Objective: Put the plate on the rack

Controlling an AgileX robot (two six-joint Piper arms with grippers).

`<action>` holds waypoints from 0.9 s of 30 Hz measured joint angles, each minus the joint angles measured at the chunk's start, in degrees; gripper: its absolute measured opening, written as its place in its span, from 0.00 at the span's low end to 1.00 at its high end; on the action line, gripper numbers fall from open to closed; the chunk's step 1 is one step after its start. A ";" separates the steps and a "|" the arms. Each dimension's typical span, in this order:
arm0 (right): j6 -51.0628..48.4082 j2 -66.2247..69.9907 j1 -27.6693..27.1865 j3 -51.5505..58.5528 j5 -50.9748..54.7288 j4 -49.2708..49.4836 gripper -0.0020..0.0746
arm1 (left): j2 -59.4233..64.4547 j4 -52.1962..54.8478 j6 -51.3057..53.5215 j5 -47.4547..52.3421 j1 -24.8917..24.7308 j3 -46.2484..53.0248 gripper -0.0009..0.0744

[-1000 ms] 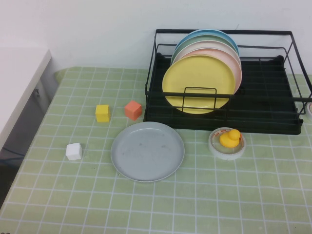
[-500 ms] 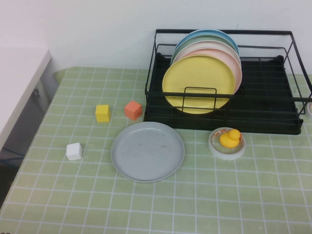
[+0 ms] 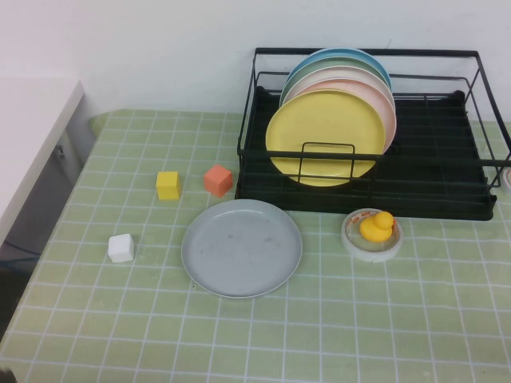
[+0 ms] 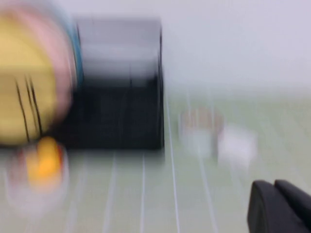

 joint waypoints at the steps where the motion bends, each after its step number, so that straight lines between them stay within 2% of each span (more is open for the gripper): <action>1: 0.00 0.00 0.00 0.00 -4.62 0.27 0.03 | 0.00 0.47 0.00 -2.35 0.00 0.00 0.01; 8: 0.00 0.00 0.00 0.00 -41.48 0.52 0.03 | 0.00 2.77 1.55 -30.93 0.00 0.00 0.01; 13: 1.44 0.00 0.00 0.00 -67.12 0.52 0.03 | 0.00 3.61 1.66 -45.50 0.00 0.00 0.01; 15: 1.69 0.00 0.00 -0.11 -73.99 0.52 0.03 | -0.05 4.35 1.66 -49.81 0.00 0.00 0.01; 19: 1.77 0.00 0.00 -0.11 -77.47 0.52 0.03 | -0.05 5.95 1.66 -54.90 0.00 0.00 0.01; 23: 1.82 0.00 0.00 -0.11 -77.73 0.25 0.03 | -0.05 6.85 1.66 -55.05 0.00 0.00 0.01; 27: 1.92 0.00 0.00 -0.11 -71.59 -0.57 0.03 | -0.05 6.96 1.66 -53.26 0.00 0.00 0.01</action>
